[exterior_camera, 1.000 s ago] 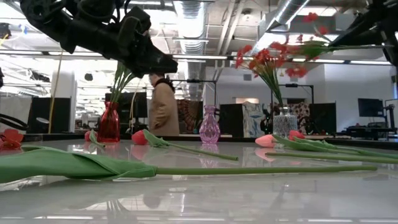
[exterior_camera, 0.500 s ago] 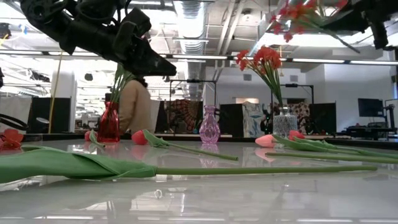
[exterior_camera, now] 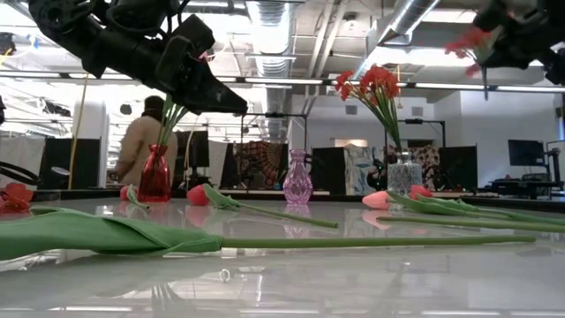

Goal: Sort flowers into vase by color
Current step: Put the red flowers into the transparent vase

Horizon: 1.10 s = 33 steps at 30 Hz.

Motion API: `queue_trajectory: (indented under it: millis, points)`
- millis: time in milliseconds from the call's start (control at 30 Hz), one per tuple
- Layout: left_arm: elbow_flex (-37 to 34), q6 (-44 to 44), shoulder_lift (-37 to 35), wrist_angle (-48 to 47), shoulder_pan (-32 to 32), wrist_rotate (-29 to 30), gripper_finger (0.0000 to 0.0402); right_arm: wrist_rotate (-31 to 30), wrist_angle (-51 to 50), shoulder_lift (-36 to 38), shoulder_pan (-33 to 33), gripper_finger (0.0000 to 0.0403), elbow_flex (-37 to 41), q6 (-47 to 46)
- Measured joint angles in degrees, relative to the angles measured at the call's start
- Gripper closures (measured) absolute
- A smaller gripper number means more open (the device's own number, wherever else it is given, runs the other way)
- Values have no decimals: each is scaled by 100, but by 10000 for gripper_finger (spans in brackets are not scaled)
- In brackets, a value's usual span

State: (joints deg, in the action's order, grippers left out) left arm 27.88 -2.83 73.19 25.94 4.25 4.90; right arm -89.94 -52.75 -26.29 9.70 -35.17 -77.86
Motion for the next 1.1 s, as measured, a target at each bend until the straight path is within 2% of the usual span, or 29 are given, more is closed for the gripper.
queue_trajectory:
  millis: [133,200,333,500,600,700,800,900,1000,1100]
  points:
    - [0,-63,0,28,0,1,263,86,654,-435,-828,370,234,-157]
    - [0,-66,0,93,10,5,263,509,1189,-704,-1147,371,358,-39]
    - [0,-48,0,91,83,1,263,1859,2584,-1286,-1707,371,529,877]
    - [0,-13,0,40,110,-1,263,3931,5100,-1722,-2656,372,709,3438]
    - [0,-13,0,35,109,-59,263,5021,6331,-1717,-3455,372,825,4464]
    - [0,20,0,-31,109,-113,263,5756,6680,-1706,-4181,372,866,4940]
    - [0,24,0,-165,109,-113,263,6229,6751,-1782,-4661,372,869,5126]
    - [0,15,0,-258,109,-101,263,6520,7317,-1957,-4781,372,1044,5470]
    - [0,35,0,-263,109,-100,263,6570,8763,-2064,-4794,372,1603,5732]
    - [0,115,0,-288,109,-100,263,6308,10367,-2091,-4903,373,2355,5594]
